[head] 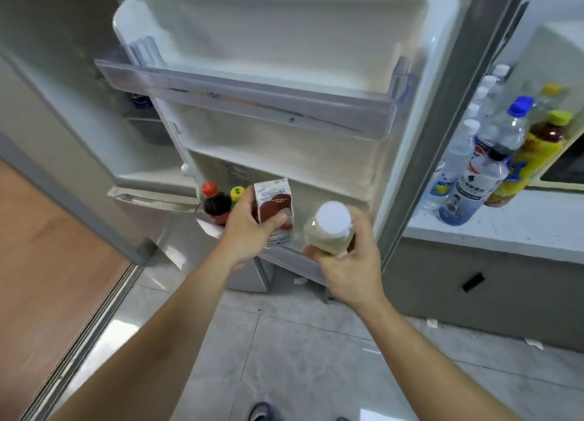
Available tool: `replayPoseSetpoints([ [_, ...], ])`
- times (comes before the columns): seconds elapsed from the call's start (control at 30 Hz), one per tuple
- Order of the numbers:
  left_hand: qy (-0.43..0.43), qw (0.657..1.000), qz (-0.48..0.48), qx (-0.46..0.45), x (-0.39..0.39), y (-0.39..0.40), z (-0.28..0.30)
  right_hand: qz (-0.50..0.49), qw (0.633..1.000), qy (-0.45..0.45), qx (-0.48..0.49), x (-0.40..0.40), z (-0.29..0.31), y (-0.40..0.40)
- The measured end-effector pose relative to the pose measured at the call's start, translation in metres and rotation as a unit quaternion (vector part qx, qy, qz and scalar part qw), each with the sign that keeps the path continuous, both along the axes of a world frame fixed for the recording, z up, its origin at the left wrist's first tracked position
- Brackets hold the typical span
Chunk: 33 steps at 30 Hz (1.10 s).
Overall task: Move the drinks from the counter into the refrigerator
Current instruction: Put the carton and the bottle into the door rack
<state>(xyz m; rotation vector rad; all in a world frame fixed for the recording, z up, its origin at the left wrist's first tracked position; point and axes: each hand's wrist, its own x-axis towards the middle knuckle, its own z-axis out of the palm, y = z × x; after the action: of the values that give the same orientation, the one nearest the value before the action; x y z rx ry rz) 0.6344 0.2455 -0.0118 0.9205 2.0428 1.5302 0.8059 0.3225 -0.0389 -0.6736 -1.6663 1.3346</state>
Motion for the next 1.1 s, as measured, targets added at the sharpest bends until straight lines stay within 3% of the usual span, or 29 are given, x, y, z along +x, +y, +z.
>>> replayPoseSetpoints([
  [0.23,0.099,0.975,-0.155,-0.128,-0.054,0.026,-0.006,-0.048,0.993,-0.100,-0.048,-0.031,-0.013,0.002],
  [0.43,0.123,0.955,-0.226,-0.148,-0.077,0.036,-0.031,-0.095,0.975,-0.185,-0.074,-0.044,-0.019,0.010],
  [0.83,0.227,0.903,-0.300,-0.205,-0.076,0.047,-0.026,-0.065,0.944,-0.315,-0.079,-0.052,-0.014,0.033],
  [1.1,0.296,0.873,-0.321,-0.219,-0.075,0.047,-0.014,-0.065,0.940,-0.325,-0.082,-0.052,-0.001,0.037],
])
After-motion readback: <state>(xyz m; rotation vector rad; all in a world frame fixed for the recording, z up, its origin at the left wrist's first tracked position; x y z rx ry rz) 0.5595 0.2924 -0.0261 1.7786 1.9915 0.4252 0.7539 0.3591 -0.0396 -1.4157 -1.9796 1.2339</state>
